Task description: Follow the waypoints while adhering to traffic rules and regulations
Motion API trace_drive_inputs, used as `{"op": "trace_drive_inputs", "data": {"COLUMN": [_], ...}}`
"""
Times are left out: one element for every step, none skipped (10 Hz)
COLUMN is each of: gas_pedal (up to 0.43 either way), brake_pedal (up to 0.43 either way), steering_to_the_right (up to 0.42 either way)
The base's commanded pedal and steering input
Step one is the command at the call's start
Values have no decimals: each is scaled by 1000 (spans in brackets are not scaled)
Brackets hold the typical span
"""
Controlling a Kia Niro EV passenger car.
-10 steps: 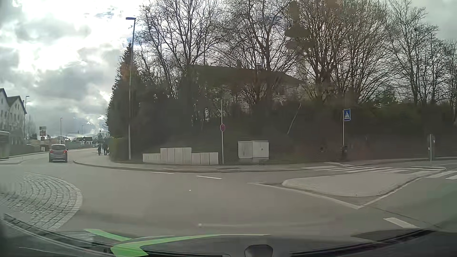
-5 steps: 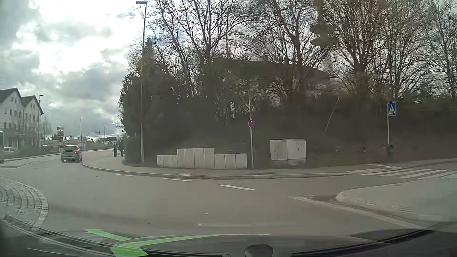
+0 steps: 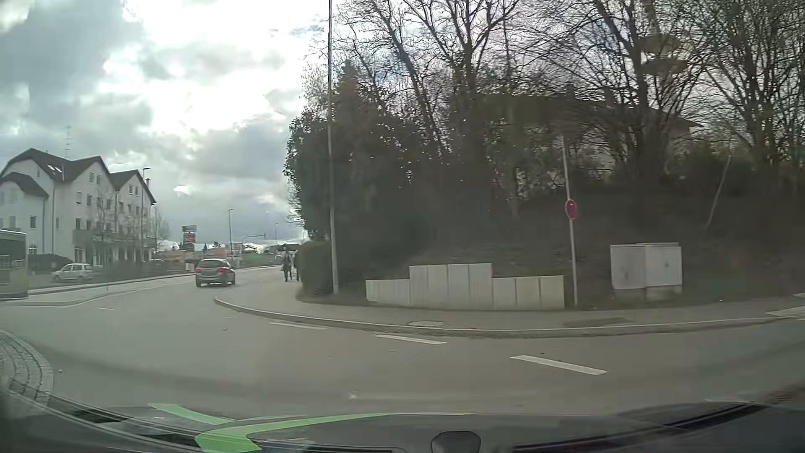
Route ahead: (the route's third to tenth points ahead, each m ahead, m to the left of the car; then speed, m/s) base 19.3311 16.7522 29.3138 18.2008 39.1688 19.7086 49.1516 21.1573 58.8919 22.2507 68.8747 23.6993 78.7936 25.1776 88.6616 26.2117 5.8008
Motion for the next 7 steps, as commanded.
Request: {"op": "trace_drive_inputs", "data": {"gas_pedal": [98, 98, 98, 98, 98, 98, 98], "brake_pedal": [0, 0, 0, 0, 0, 0, 0], "steering_to_the_right": [-374, -379, -379, -377, -374, -369, -364]}}
